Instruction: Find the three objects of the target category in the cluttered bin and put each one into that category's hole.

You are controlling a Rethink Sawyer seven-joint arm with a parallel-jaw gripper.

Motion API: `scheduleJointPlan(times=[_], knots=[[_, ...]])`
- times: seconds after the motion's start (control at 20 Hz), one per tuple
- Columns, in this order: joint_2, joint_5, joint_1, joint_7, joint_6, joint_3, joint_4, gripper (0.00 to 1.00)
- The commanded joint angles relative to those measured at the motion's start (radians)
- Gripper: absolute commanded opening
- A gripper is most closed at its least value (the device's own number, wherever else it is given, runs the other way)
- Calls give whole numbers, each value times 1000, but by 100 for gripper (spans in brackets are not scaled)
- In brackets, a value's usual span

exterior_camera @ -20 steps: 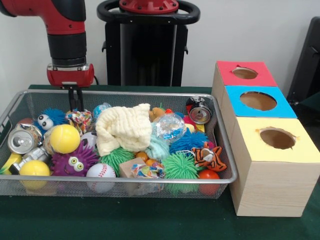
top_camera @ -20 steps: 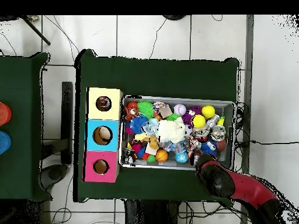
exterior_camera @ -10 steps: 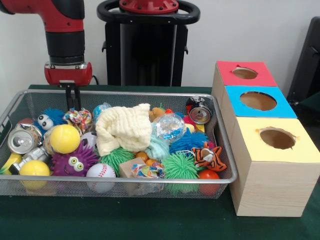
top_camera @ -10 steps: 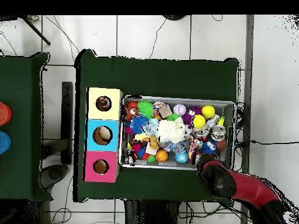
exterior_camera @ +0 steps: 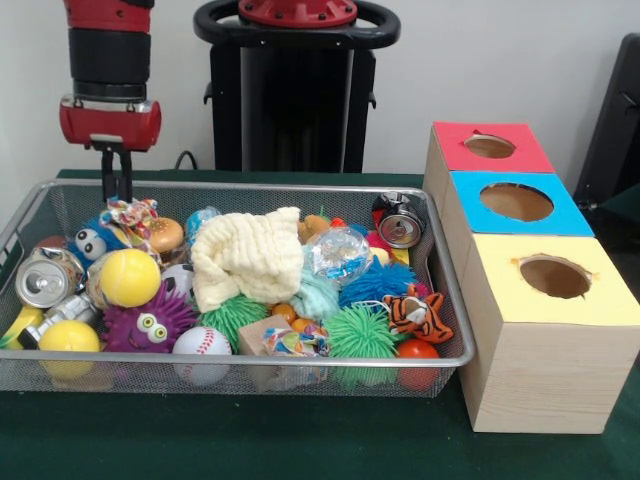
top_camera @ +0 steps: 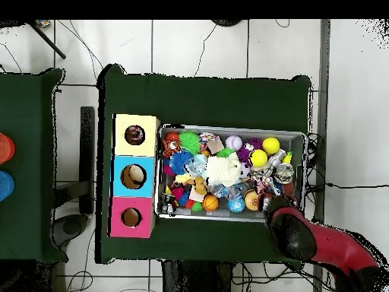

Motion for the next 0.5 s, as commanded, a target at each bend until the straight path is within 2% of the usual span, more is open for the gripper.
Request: scheduleJointPlan(times=[0.05, 0.5], knots=[[-54, 34, 46, 100, 46, 56, 1, 0], [-59, 60, 144, 73, 110, 89, -27, 0]])
